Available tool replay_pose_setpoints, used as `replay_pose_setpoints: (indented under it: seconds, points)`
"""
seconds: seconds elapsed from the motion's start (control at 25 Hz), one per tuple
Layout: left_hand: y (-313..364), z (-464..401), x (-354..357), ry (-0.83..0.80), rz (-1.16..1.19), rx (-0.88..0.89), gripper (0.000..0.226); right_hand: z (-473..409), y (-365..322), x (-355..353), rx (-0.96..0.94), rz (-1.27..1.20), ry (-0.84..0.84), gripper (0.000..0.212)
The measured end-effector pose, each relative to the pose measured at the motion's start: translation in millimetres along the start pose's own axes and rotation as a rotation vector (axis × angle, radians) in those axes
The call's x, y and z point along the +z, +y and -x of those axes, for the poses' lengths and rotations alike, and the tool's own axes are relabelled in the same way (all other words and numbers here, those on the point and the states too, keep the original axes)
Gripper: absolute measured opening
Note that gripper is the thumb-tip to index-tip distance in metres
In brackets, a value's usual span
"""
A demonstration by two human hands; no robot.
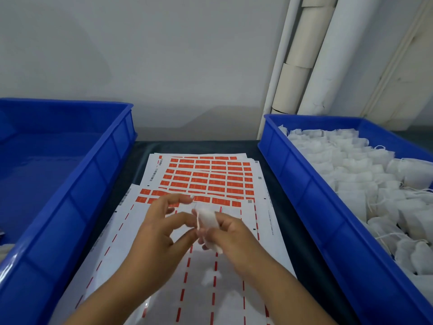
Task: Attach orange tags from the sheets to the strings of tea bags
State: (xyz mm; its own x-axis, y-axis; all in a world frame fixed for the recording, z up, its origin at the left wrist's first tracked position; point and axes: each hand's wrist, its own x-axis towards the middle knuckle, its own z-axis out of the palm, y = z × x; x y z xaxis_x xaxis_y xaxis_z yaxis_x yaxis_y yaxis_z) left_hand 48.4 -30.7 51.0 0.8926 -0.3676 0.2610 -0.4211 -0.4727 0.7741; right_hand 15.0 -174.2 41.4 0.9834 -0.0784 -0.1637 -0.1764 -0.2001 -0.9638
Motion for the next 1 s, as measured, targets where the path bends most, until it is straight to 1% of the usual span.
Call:
replay_pose_setpoints:
  seconds: [0.08, 0.2, 0.32, 0.4, 0.52, 0.64, 0.72, 0.8, 0.84, 0.92, 1.0]
  points:
    - [4, -8, -2, -0.043, 0.013, 0.042, 0.016, 1, 0, 2, -0.024, 0.071, -0.071, 0.026]
    - [4, -17, 1, -0.103, 0.044, 0.021, 0.011, 1, 0, 2, -0.047, 0.059, -0.152, 0.024]
    - [1, -19, 5, -0.096, 0.030, 0.001, 0.015, 1, 3, 2, -0.060, 0.036, -0.166, 0.020]
    - [1, -18, 9, -0.073, 0.050, -0.023, 0.018, 1, 4, 5, -0.083, 0.022, -0.131, 0.017]
    - [2, -17, 17, -0.022, 0.172, -0.122, 0.016, 1, 7, 12, -0.151, -0.057, 0.002, 0.020]
    - [3, -20, 22, 0.048, 0.245, -0.205, 0.014, 2, 11, 19, -0.234, -0.096, 0.222, 0.032]
    - [2, -22, 25, 0.103, 0.292, -0.270, 0.012, 2, 14, 24, -0.339, 0.012, 0.384, 0.029]
    - [2, -24, 29, 0.148, 0.359, -0.347, 0.010, 1, 16, 27, -0.458, 0.194, 0.539, 0.019]
    - [2, -25, 30, 0.165, 0.380, -0.381, 0.010, 0, 17, 28, -0.514, 0.278, 0.603, 0.018]
    - [3, -26, 33, 0.186, 0.412, -0.429, 0.011, -2, 19, 27, -0.633, 0.426, 0.688, 0.021]
    - [5, -26, 35, 0.198, 0.422, -0.446, 0.011, -1, 18, 27, -0.695, 0.533, 0.737, 0.025]
